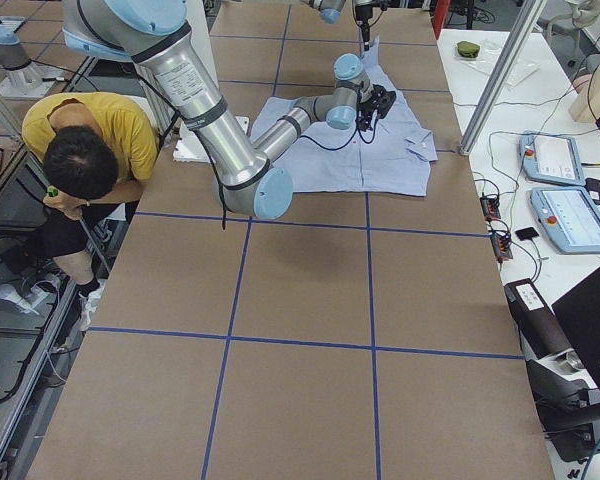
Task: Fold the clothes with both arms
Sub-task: 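Carry the grasped sleeve across the shirt with the left gripper while the right arm withdraws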
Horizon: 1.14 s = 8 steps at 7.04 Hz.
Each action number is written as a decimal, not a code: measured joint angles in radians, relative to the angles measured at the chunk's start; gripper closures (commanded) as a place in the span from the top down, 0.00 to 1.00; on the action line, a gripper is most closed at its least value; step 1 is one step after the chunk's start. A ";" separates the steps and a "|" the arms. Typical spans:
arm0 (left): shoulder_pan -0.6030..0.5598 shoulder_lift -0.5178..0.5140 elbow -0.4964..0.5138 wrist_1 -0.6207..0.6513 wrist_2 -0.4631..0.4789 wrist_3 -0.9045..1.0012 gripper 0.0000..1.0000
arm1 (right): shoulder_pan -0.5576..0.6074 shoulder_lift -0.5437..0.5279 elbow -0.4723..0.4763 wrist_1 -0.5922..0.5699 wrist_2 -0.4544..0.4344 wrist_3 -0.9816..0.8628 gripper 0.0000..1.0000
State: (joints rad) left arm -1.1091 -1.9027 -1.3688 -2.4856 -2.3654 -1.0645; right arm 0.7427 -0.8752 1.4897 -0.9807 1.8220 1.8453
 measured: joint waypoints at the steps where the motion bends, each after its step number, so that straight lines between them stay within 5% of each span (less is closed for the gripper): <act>1: 0.059 -0.106 -0.004 0.001 0.015 -0.082 0.00 | 0.066 -0.050 0.018 0.003 0.078 -0.063 1.00; 5: 0.326 -0.482 0.138 0.001 0.298 -0.336 0.00 | 0.384 -0.278 0.035 0.005 0.413 -0.437 1.00; 8: 0.455 -0.597 0.216 -0.002 0.466 -0.377 0.00 | 0.456 -0.338 0.031 0.003 0.464 -0.570 1.00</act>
State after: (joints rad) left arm -0.6539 -2.4995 -1.1524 -2.4872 -1.8998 -1.4411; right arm 1.1982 -1.2137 1.5208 -0.9775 2.2859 1.2755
